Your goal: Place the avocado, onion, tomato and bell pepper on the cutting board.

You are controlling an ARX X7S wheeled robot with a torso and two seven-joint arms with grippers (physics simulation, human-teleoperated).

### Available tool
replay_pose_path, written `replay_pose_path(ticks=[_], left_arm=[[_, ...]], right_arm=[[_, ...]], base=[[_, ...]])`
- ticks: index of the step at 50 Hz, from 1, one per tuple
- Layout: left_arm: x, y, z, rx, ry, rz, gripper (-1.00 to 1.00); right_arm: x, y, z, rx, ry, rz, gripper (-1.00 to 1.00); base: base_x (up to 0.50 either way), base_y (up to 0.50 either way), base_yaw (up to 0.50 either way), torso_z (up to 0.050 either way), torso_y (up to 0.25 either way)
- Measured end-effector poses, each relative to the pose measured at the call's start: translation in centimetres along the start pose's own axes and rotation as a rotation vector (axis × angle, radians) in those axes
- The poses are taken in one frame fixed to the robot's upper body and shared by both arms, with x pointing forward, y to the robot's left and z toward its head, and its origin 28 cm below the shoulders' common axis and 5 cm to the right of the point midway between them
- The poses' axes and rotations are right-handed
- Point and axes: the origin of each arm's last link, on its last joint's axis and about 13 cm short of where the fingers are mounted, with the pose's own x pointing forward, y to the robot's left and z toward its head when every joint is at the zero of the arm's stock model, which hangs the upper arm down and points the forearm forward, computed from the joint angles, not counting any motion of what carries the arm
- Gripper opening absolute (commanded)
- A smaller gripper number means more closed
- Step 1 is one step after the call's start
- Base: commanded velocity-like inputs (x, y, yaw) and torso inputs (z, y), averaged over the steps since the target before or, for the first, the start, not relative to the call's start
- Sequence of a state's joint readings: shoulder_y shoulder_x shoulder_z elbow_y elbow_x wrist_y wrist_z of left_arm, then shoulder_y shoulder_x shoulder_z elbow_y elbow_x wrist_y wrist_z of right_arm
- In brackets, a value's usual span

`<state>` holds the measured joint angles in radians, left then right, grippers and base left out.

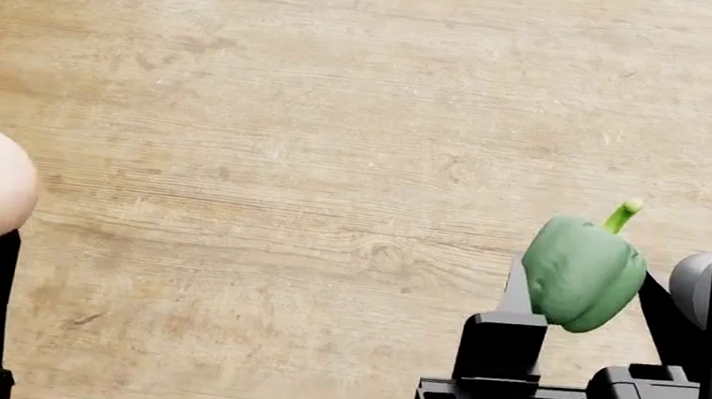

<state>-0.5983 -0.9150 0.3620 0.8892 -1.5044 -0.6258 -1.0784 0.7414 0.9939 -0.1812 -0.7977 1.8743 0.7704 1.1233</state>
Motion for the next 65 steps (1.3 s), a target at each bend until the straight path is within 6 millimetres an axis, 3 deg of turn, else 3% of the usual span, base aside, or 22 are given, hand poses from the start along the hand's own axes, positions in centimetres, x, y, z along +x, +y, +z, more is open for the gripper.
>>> replay_pose_path(ticks=[17, 23, 65], left_arm=[[-0.89, -0.06, 0.18, 0.004, 0.001, 0.003, -1.0], [-0.99, -0.07, 0.19, 0.005, 0.002, 0.003, -1.0], [-0.53, 0.06, 0.27, 0.012, 0.007, -0.006, -1.0]], right_arm=[[-0.44, 0.14, 0.03, 0.001, 0.0, 0.007, -1.0], [-0.48, 0.15, 0.03, 0.007, -0.008, 0.005, -1.0], [-0.24, 0.25, 0.18, 0.044, -0.013, 0.001, -1.0]], base=[[-0.5, 0.0, 0.0, 0.0, 0.0], [0.0, 0.0, 0.0, 0.0, 0.0], [0.0, -0.5, 0.0, 0.0, 0.0]])
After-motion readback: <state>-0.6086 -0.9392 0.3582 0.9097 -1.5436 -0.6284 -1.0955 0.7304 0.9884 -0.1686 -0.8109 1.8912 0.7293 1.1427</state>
